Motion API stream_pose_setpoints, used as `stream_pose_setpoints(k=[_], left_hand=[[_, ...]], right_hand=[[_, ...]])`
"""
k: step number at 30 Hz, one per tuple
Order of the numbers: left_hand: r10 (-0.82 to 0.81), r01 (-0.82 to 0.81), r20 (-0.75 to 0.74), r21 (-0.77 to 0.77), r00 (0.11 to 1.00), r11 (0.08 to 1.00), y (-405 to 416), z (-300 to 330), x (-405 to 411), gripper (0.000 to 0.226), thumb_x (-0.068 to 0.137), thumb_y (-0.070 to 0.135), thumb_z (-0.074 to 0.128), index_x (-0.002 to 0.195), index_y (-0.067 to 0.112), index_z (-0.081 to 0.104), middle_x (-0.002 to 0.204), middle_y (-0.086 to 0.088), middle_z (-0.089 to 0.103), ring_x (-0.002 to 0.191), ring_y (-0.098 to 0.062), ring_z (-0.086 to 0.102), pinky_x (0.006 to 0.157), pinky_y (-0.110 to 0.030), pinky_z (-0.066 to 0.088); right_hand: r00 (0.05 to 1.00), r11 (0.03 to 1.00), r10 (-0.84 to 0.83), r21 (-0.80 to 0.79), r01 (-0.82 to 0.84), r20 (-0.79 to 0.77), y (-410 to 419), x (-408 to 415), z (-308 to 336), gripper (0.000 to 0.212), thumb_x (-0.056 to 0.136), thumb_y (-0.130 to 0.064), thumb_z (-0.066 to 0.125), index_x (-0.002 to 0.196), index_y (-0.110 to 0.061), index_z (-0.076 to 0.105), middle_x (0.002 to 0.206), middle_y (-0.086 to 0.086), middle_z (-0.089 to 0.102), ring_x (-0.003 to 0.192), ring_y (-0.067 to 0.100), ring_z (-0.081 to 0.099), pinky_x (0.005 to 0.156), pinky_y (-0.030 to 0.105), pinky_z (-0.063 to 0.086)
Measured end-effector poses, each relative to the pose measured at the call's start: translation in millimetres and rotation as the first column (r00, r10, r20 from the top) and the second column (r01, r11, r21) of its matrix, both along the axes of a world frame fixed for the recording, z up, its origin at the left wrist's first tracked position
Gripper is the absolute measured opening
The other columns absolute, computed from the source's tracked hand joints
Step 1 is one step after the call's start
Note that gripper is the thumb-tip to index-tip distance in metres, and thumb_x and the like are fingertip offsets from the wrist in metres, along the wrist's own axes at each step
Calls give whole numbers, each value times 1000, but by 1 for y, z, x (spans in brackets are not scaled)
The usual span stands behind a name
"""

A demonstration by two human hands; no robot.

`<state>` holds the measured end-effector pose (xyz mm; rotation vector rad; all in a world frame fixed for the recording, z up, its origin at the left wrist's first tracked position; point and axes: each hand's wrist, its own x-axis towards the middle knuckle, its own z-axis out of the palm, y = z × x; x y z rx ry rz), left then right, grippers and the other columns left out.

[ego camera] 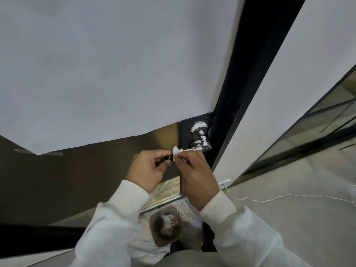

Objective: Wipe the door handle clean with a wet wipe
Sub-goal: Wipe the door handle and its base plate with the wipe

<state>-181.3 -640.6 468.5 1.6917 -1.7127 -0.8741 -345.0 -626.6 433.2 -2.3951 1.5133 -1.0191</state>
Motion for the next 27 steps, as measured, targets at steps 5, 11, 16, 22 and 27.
stream_pose_setpoints(k=[5,11,16,22,27], left_hand=[[-44,56,159,-71,986,996,0,0,-7,30,89,16,68,110,36,75,98,15,77,96,-15,69,95,-33,51],[34,-25,190,-51,981,998,2,0,-12,24,92,23,68,114,31,74,102,9,76,106,-20,61,93,-23,42],[-8,18,245,-38,969,999,0,-3,-13,22,91,18,64,102,34,76,87,14,75,93,-27,63,88,-39,53],[58,-50,201,-44,978,998,4,4,-17,24,92,22,68,113,31,75,99,5,76,105,-23,61,96,-31,48],[47,-35,190,-65,981,997,5,5,-19,24,90,14,67,107,28,78,95,7,78,94,-16,67,91,-7,40]], right_hand=[[1000,998,5,56,-6,27,-2,6,-1,34,81,8,70,114,1,67,111,12,59,104,24,48,80,34,56],[995,996,-93,11,93,26,-18,-22,1,32,75,13,73,105,4,72,102,17,64,92,35,58,75,39,55],[999,999,49,13,-49,-5,-3,0,6,22,92,-3,53,104,0,71,100,12,63,90,29,55,76,35,52],[989,992,-128,25,126,71,-22,-27,16,28,74,16,70,98,4,75,99,18,68,87,37,62,74,38,57],[996,995,89,36,-89,3,-14,-8,15,35,71,17,69,102,2,74,100,16,68,85,36,60,74,38,54]])
